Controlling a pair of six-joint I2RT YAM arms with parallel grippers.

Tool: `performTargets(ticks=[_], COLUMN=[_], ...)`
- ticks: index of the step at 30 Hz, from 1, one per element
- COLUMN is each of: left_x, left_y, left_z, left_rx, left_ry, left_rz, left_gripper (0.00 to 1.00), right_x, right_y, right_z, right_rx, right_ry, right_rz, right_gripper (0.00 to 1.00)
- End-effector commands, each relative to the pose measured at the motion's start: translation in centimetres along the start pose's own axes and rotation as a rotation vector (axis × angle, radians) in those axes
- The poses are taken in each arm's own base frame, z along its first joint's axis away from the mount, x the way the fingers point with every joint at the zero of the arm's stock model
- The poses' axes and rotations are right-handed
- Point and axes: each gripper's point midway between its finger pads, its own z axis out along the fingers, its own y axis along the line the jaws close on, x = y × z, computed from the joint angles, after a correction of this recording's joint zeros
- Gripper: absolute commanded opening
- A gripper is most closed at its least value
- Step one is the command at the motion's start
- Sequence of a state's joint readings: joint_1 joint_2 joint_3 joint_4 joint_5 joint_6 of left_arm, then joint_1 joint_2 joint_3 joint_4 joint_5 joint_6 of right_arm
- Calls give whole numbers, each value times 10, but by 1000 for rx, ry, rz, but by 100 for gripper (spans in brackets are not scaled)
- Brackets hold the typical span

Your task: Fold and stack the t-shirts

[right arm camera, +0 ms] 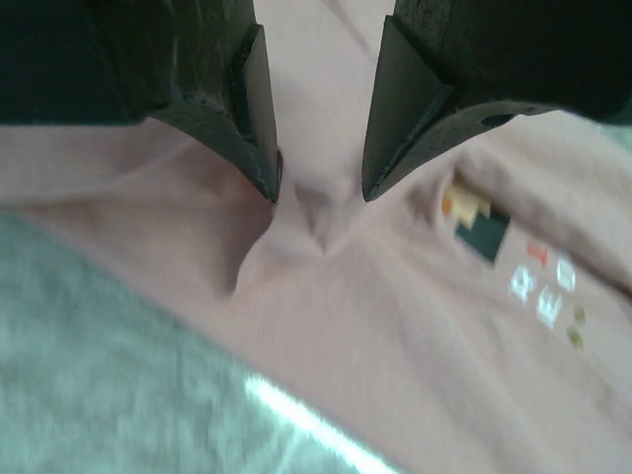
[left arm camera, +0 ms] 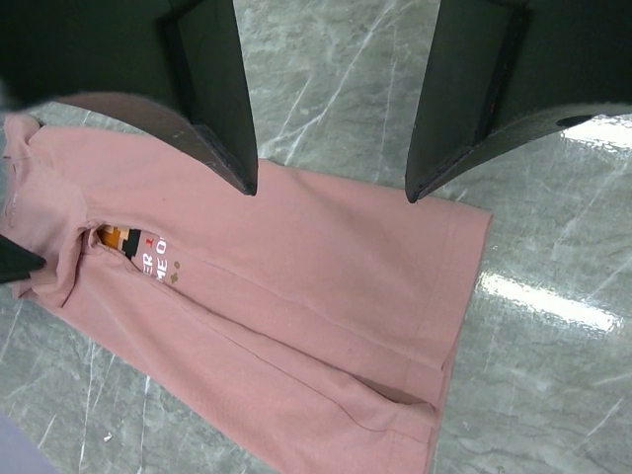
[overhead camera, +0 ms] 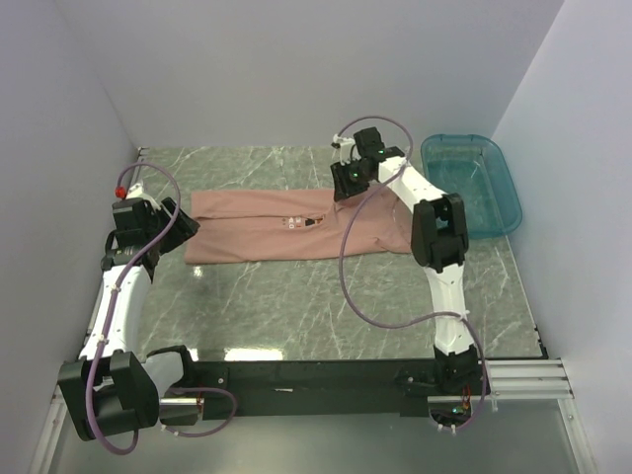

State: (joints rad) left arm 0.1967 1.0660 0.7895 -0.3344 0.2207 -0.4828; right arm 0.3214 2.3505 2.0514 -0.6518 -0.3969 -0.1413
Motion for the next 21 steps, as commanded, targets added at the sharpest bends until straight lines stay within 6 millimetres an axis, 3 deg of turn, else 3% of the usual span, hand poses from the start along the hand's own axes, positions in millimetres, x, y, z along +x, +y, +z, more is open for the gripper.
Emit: performTargets(ticks=[1,3,4,5,8,13,21], left_x=[-10,-10,-10,-11,-12,-10,-7], left_y=[-8,-11,-11,-12,-17,-21,-30], left_z=[-3,-4,-5,-5,-7,-7,-8], left_rx=[31,43,46,51,72,94,138], left_ry=[-36,-38,-40,-43,-49,-39,-28], left_rz=[33,36,36,37,41,44,50], left_gripper=[67,67,67,67,67,67,67], right_x=[-45,-33,-10,-10,23,59,137], right_y=[-3,6,10,16,15,8,-50], right_z=[-74,-97,-98,-117,-138,-155,-156], right_rx=[53,28,-9,-11,-12,-5,178], right_ry=[-164,-156,-111,-130,-104,-51,83], right_rz=[-96,-164,-168,-225,-249,-216,-13], right_gripper=[47,49,49,49,50,51,49])
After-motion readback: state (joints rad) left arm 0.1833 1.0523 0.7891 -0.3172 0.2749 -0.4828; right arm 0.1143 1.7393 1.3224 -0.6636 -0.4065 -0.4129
